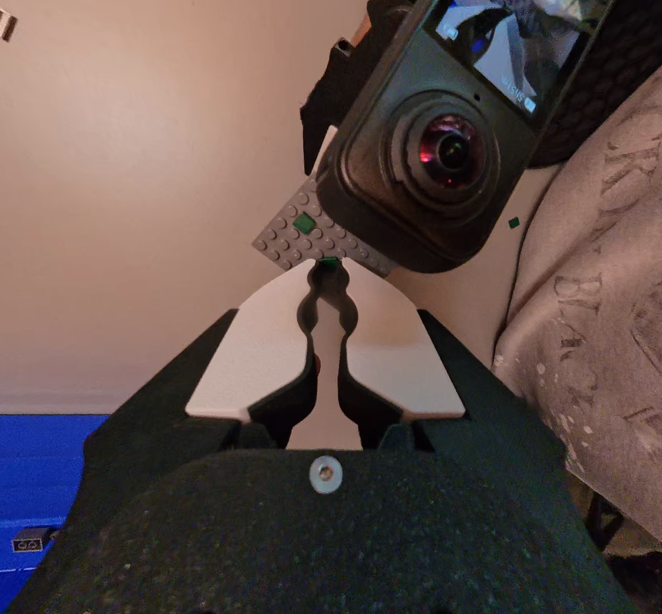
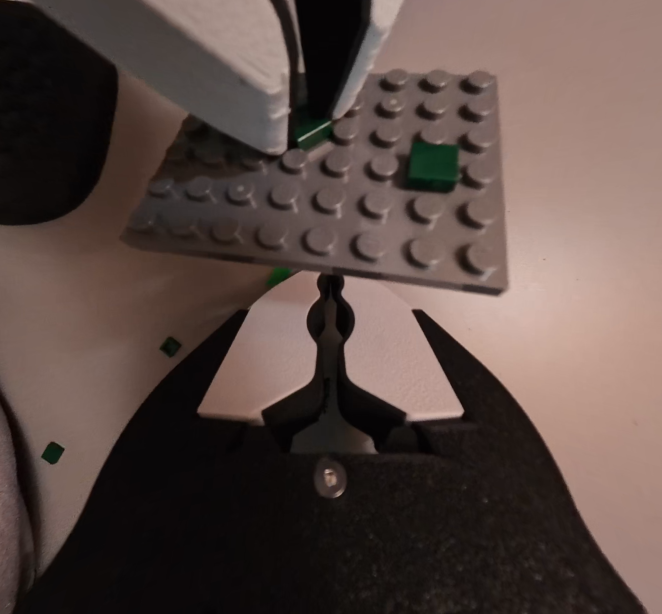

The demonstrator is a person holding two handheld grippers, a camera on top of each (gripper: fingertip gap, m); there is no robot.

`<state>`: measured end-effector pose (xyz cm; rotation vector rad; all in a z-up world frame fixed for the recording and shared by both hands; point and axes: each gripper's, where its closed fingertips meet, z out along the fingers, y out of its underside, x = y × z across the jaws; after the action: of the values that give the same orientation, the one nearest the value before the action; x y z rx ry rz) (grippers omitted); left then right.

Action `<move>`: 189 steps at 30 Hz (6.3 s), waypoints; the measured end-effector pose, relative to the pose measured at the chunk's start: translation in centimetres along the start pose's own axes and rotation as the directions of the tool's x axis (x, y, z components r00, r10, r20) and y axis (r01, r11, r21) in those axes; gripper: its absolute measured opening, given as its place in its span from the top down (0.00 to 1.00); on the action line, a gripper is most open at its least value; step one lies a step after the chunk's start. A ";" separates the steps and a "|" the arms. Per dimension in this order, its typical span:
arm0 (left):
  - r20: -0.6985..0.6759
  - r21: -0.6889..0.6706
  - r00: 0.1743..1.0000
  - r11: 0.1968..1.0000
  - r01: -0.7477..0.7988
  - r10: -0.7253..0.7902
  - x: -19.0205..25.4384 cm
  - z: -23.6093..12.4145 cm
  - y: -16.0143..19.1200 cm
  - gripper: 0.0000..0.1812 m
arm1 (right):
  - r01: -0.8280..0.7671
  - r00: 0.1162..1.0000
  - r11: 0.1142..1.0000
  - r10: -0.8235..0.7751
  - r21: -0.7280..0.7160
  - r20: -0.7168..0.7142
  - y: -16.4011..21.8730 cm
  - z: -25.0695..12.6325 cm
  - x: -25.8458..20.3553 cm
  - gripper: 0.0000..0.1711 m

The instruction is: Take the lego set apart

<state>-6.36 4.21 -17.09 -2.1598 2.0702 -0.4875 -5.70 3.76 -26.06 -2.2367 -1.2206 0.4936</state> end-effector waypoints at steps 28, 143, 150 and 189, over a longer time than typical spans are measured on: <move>0.201 0.405 0.922 0.829 -0.385 0.331 -1.1 -1.0 -2.8 0.96 | 0.074 0.989 0.997 -0.077 -0.033 -0.128 -0.1 -1.7 2.3 1.00; 0.742 0.433 0.667 0.718 -0.545 0.059 -4.4 -0.3 -3.3 0.95 | -0.414 0.908 0.792 0.326 0.448 0.262 -7.2 -7.3 5.3 0.97; 0.771 0.394 0.635 0.744 -0.539 0.051 -4.9 -0.3 -3.3 0.96 | -0.504 0.857 0.744 0.367 0.439 0.362 -7.4 -7.5 5.1 0.94; 0.628 0.452 0.778 0.820 -0.351 -0.013 -4.8 2.4 -2.1 1.00 | -0.703 0.476 0.705 0.367 0.095 0.799 -5.1 -7.1 2.8 0.81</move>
<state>-3.71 8.77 -19.51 -1.4866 1.5006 -0.2579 -3.66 6.40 -17.50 -2.0192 -0.5129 1.9000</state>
